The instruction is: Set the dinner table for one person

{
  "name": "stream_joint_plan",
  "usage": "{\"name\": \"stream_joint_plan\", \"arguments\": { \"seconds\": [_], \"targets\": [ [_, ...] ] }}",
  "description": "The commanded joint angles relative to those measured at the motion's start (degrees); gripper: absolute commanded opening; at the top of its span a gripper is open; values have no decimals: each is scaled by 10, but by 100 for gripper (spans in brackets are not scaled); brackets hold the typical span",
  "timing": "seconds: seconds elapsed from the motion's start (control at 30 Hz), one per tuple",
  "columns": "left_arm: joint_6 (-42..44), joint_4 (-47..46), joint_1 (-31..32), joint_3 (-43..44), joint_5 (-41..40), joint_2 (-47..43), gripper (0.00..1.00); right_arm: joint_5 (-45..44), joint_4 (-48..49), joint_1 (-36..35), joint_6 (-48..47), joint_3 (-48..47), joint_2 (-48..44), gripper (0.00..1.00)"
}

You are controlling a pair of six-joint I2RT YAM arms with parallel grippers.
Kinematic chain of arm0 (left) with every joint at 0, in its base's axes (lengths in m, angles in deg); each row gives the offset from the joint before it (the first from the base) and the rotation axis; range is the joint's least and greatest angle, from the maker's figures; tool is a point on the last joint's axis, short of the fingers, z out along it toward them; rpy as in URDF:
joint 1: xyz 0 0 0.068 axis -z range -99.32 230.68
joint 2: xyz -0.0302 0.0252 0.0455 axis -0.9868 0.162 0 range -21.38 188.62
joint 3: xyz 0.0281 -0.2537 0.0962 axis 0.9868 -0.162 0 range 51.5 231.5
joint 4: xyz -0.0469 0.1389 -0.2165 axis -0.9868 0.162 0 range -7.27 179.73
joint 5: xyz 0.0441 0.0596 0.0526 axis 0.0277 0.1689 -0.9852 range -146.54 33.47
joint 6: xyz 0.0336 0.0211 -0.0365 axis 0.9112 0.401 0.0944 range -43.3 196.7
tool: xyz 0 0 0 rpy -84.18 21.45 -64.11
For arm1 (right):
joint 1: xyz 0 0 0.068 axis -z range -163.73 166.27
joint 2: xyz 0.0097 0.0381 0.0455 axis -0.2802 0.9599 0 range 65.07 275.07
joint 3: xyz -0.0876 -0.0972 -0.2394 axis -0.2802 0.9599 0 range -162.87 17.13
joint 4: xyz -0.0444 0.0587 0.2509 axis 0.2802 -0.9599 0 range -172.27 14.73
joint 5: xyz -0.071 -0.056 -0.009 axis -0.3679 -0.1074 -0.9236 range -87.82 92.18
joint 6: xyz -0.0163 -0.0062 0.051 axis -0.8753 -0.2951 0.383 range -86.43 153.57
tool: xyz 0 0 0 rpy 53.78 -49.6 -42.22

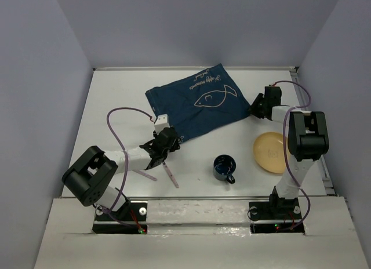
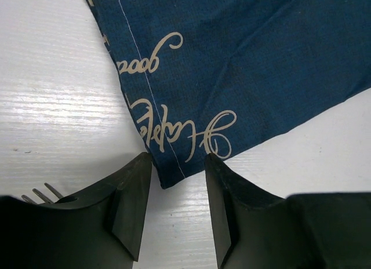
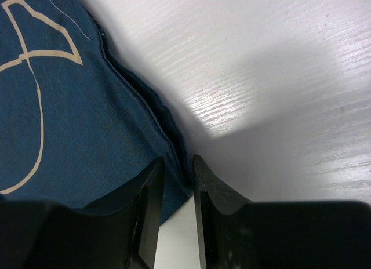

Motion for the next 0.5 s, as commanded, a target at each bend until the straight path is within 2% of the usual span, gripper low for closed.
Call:
{"name": "stream_joint_plan", "arguments": {
  "seconds": [0.0, 0.27, 0.47],
  "targets": [
    [-16, -35, 3, -7, -21, -6, 52, -3, 33, 0, 7, 15, -9, 31],
    [-20, -36, 3, -18, -21, -4, 55, -1, 46, 0, 9, 41, -36, 26],
    [-19, -16, 3, -20, -22, 0, 57, -1, 47, 0, 10, 47, -45, 26]
  ]
}}
